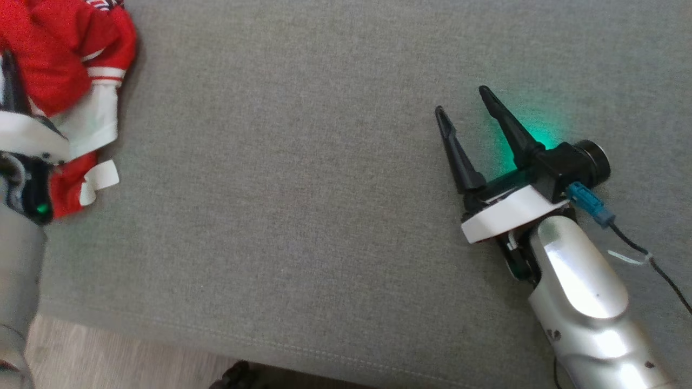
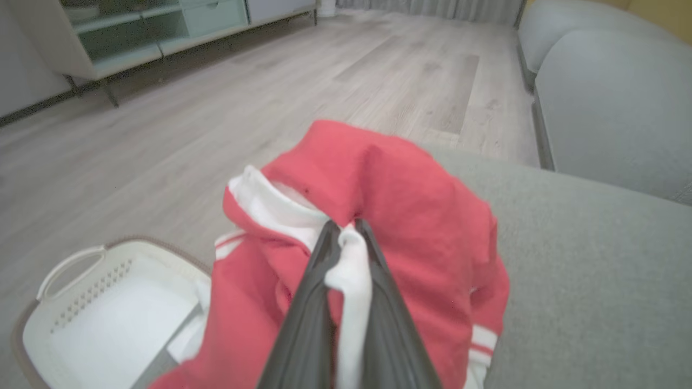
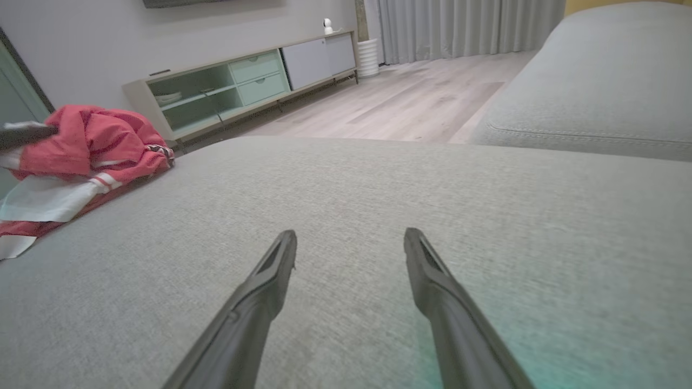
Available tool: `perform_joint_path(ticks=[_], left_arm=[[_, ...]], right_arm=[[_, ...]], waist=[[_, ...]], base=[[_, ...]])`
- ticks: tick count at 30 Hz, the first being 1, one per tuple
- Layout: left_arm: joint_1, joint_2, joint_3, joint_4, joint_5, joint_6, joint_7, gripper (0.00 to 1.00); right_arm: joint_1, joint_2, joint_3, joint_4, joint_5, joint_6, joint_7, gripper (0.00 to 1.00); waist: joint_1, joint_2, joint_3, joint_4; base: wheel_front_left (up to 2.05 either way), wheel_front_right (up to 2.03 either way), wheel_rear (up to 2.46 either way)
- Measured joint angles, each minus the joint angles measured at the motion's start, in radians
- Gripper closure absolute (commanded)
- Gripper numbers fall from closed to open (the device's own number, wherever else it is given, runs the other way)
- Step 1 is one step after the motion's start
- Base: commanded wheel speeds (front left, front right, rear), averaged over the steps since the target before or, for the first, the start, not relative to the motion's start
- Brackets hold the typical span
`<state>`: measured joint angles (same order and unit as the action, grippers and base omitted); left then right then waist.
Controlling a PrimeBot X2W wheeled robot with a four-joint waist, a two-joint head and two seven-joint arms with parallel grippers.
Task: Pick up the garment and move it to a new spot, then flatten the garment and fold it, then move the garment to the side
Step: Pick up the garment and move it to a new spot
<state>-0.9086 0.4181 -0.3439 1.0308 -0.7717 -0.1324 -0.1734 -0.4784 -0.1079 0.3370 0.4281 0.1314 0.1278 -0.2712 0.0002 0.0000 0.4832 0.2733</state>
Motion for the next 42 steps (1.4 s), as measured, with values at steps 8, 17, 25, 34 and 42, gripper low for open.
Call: perform_joint_path(ticks=[8, 17, 25, 34, 42], left_arm=[[-0.107, 0.069, -0.071, -0.091, 0.065, 0.000, -0.070, 1.00], [-0.160, 0.048, -0.142, -0.259, 0.101, 0.000, -0.079, 1.00], [-0.175, -0.057, -0.256, -0.406, 0.123, 0.000, -0.083, 1.00], [-0.134, -0.186, -0.290, -0.507, 0.076, 0.000, -0.083, 1.00], [0.093, -0.238, -0.277, -0.490, 0.107, 0.000, -0.083, 0.00]], right_arm=[[0.060, 0.006, -0.027, 0.049, 0.028, 0.000, 0.009, 0.00], [0.103, 0.037, -0.026, 0.054, 0.059, 0.000, 0.009, 0.00], [0.161, 0.039, -0.012, 0.052, 0.086, 0.000, 0.009, 0.00], [0.177, 0.040, -0.003, 0.033, 0.123, 0.000, 0.012, 0.00], [0.207, 0.040, -0.007, 0.033, 0.124, 0.000, 0.012, 0.00]], waist=[[-0.0001, 0.0000, -0.091, -0.016], [-0.0002, 0.0000, -0.184, -0.104], [-0.0002, 0.0000, -0.234, -0.223], [-0.0002, 0.0000, -0.269, -0.337], [-0.0003, 0.0000, -0.298, -0.356]], base=[[0.00, 0.00, 0.00], [0.00, 0.00, 0.00], [0.00, 0.00, 0.00], [0.00, 0.00, 0.00], [0.00, 0.00, 0.00]])
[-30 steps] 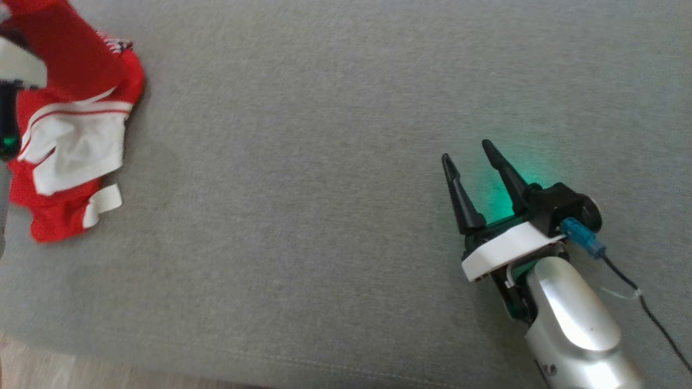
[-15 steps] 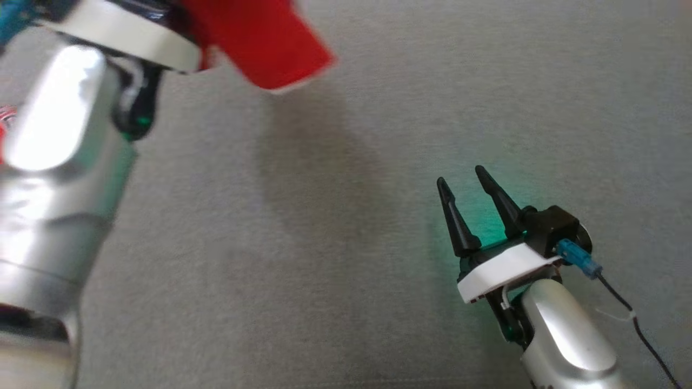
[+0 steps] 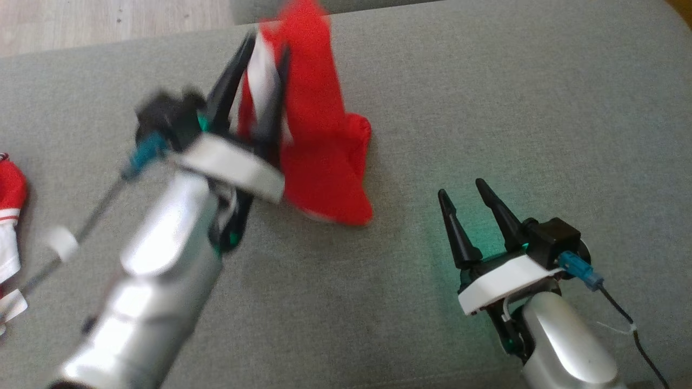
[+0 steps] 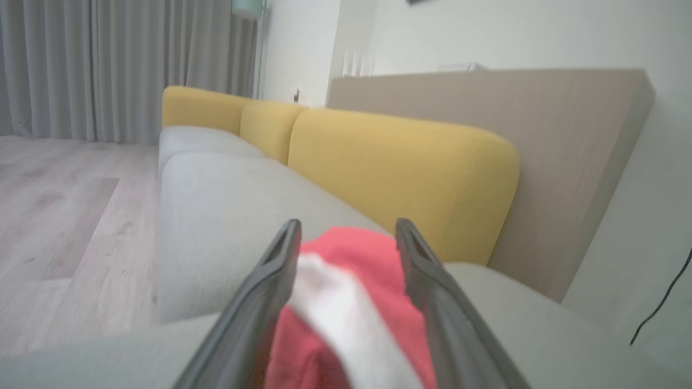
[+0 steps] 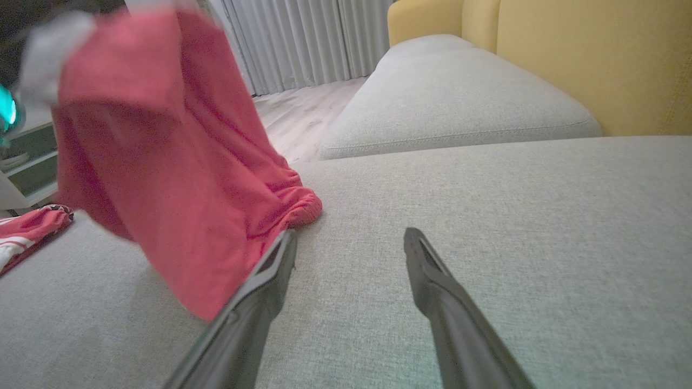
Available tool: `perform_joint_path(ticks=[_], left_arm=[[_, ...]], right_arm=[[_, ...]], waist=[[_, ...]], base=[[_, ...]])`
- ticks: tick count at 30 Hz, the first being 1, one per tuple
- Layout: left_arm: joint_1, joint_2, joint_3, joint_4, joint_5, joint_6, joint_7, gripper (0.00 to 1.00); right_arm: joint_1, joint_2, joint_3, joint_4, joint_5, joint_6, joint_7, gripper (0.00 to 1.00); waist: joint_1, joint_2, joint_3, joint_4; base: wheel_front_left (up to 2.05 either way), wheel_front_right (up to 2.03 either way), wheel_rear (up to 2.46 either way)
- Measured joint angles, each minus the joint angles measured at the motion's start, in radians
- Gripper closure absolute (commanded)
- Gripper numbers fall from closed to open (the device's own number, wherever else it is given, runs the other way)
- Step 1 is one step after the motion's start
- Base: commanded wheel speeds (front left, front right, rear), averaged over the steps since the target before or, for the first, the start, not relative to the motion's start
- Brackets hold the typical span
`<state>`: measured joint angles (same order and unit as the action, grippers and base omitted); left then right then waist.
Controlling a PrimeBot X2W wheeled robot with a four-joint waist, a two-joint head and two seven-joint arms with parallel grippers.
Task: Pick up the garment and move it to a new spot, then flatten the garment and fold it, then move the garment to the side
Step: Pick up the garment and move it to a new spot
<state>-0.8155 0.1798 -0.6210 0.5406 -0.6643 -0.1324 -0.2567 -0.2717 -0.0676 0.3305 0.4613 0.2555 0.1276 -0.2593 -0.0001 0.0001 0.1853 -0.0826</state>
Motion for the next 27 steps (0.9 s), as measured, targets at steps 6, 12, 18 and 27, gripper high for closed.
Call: perform_joint_path(ticks=[6, 12, 18, 27], left_arm=[[0.200, -0.005, 0.041, 0.026, 0.127, 0.004, 0.000, 0.00], [0.353, -0.020, 0.213, -0.007, 0.216, 0.047, 0.000, 0.00], [0.537, -0.038, 0.393, -0.083, 0.320, 0.064, 0.000, 0.00], [0.781, -0.111, 0.576, -0.161, 0.438, 0.043, 0.000, 0.00]], right_arm=[[0.000, 0.002, -0.011, -0.001, 0.000, 0.000, 0.000, 0.00], [0.002, 0.002, -0.021, -0.002, -0.001, 0.000, 0.000, 0.00], [0.048, 0.003, -0.039, -0.006, -0.001, 0.000, 0.000, 0.00], [0.109, 0.007, -0.051, -0.002, 0.000, 0.000, 0.000, 0.00]], waist=[[0.0001, 0.0000, -0.016, 0.006], [0.0000, 0.0000, -0.050, 0.013], [0.0000, 0.0000, -0.094, 0.021], [0.0000, 0.0000, -0.145, 0.032]], base=[[0.00, 0.00, 0.00], [0.00, 0.00, 0.00], [0.00, 0.00, 0.00], [0.00, 0.00, 0.00]])
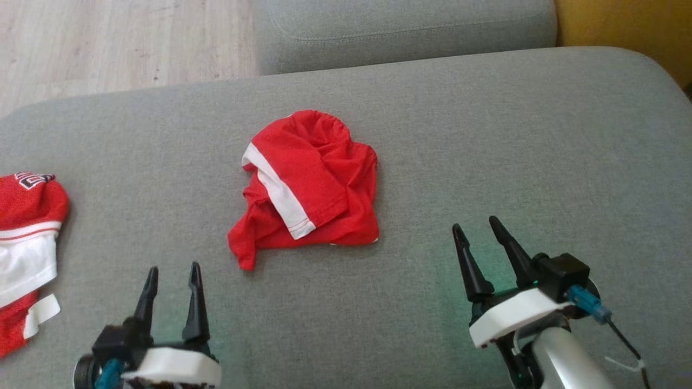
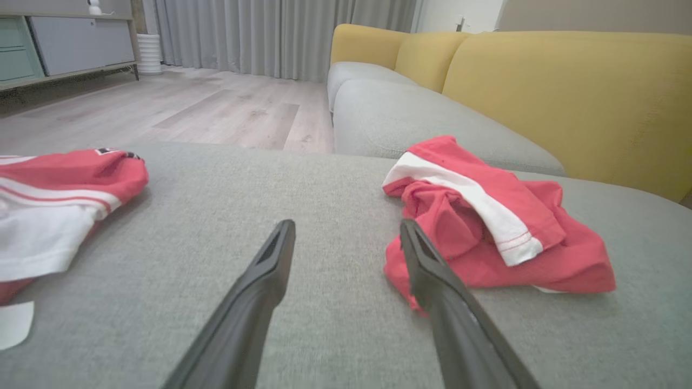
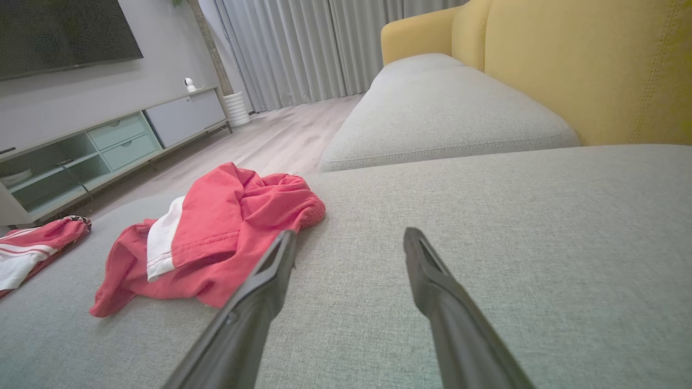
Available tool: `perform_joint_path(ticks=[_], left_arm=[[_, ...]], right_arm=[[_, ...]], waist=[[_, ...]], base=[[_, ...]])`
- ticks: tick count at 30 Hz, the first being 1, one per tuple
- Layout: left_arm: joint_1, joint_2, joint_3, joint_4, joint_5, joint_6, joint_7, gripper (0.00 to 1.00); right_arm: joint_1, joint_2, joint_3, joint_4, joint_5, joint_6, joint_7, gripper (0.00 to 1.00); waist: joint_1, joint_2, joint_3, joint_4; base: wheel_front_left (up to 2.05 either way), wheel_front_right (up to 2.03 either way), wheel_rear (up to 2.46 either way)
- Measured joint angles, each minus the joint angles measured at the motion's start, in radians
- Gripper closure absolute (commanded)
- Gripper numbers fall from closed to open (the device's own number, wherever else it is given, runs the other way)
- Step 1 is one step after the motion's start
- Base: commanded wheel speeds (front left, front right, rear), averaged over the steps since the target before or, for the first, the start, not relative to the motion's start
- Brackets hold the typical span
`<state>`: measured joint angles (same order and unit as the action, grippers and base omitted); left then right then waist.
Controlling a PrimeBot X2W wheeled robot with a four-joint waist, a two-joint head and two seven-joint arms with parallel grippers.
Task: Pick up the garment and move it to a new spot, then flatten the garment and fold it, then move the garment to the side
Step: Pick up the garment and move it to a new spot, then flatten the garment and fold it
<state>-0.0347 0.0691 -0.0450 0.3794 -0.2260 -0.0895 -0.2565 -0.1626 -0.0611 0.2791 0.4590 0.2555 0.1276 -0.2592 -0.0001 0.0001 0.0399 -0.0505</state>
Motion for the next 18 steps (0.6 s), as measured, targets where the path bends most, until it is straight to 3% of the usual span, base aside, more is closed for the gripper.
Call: perform_joint_path(ticks=[9, 18], left_arm=[[0.015, -0.019, 0.029, -0.011, 0.026, -0.019, 0.000, 0.00], [-0.032, -0.021, -0.057, 0.017, -0.003, -0.026, 0.000, 0.00]], right_arm=[[0.007, 0.000, 0.019, -0.004, -0.004, 0.000, 0.000, 0.00], [-0.150, -0.001, 0.236, 0.016, -0.020, 0.000, 0.001, 0.00]], waist=[[0.0002, 0.0000, 0.027, 0.027], [0.0002, 0.0000, 0.073, 0.147]], base=[[0.00, 0.00, 0.00], [0.00, 0.00, 0.00]])
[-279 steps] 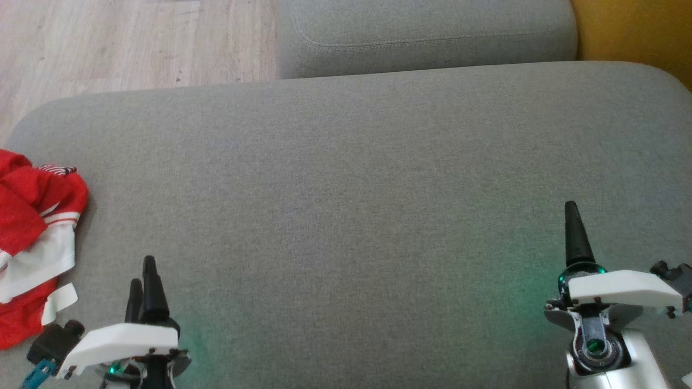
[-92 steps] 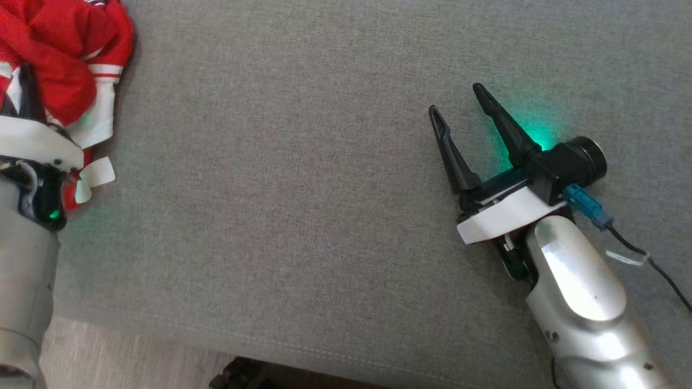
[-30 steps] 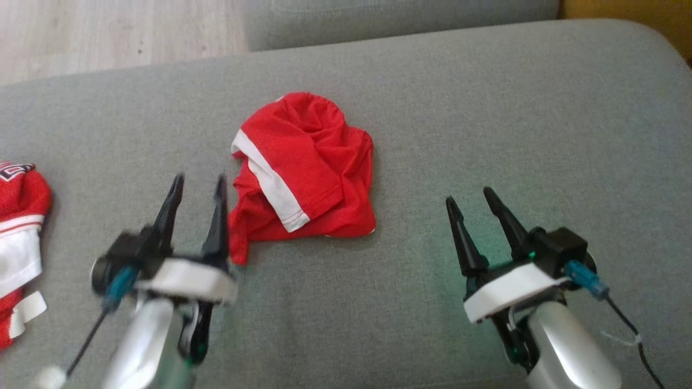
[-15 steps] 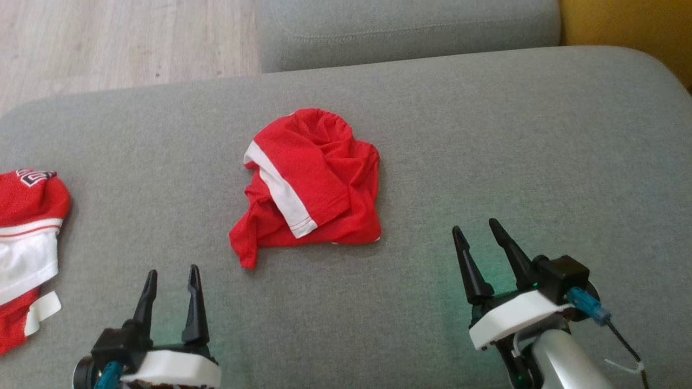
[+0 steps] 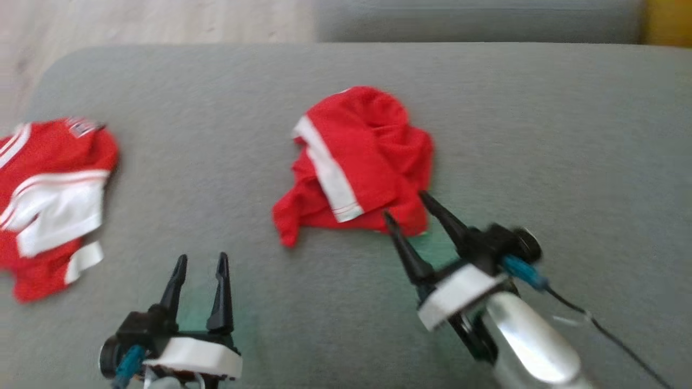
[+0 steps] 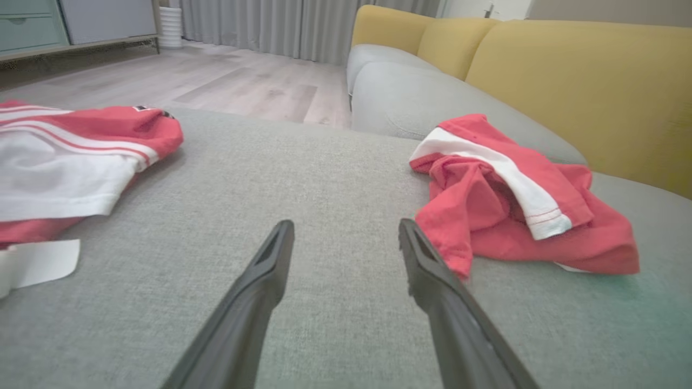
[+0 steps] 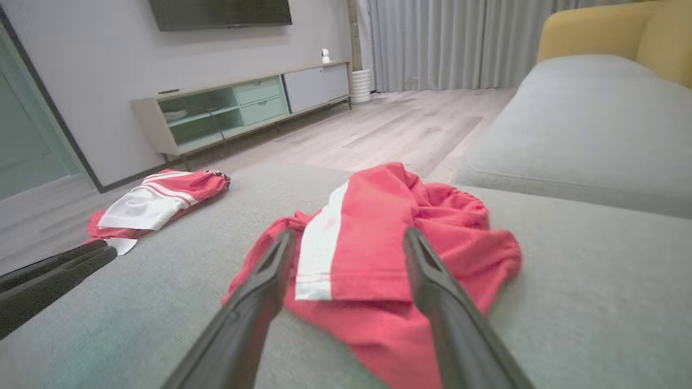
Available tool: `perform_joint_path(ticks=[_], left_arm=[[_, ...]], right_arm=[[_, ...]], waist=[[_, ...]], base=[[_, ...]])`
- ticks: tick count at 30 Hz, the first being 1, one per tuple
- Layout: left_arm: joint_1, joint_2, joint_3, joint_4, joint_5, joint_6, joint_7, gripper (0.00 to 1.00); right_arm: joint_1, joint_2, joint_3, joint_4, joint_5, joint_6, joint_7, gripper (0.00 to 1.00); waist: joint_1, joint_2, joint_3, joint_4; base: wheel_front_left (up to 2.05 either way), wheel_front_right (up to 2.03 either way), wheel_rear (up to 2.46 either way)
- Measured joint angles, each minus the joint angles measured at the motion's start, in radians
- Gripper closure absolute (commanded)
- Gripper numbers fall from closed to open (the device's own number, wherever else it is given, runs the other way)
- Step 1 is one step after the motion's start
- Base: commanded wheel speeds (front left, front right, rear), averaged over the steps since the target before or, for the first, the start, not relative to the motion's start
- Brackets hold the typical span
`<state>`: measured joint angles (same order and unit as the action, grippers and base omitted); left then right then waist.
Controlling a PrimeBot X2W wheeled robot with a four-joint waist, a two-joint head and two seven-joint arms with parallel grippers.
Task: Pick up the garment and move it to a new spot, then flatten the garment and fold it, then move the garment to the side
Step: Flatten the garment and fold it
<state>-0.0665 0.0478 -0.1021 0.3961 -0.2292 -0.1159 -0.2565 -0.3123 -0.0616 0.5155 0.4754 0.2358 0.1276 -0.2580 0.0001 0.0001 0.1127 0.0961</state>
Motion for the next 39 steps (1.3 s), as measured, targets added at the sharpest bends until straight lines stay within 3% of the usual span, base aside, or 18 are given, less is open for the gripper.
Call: perform_joint_path(ticks=[6, 14, 24, 39], left_arm=[[-0.010, 0.000, -0.027, 0.012, -0.027, 0.002, 0.000, 0.00], [-0.011, -0.001, -0.036, 0.013, -0.054, 0.012, 0.000, 0.00], [-0.014, -0.001, -0.043, 0.013, -0.072, 0.020, 0.000, 0.00], [-0.034, -0.002, -0.047, 0.039, -0.070, 0.016, 0.000, 0.00]], right_arm=[[-0.119, -0.001, 0.086, 0.114, -0.008, 0.000, 0.000, 0.00], [-0.149, -0.002, 0.001, 0.220, -0.099, 0.000, 0.000, 0.00], [-0.148, -0.004, -0.047, 0.232, -0.176, 0.000, 0.000, 0.00], [-0.126, -0.004, -0.066, 0.251, -0.187, 0.000, 0.000, 0.00]], waist=[[0.0000, 0.0000, 0.039, 0.115], [0.0001, 0.0000, 0.105, 0.219], [0.0000, 0.0000, 0.142, 0.226], [-0.0001, 0.0000, 0.132, 0.188]], base=[[0.00, 0.00, 0.00], [0.00, 0.00, 0.00], [0.00, 0.00, 0.00], [0.00, 0.00, 0.00]])
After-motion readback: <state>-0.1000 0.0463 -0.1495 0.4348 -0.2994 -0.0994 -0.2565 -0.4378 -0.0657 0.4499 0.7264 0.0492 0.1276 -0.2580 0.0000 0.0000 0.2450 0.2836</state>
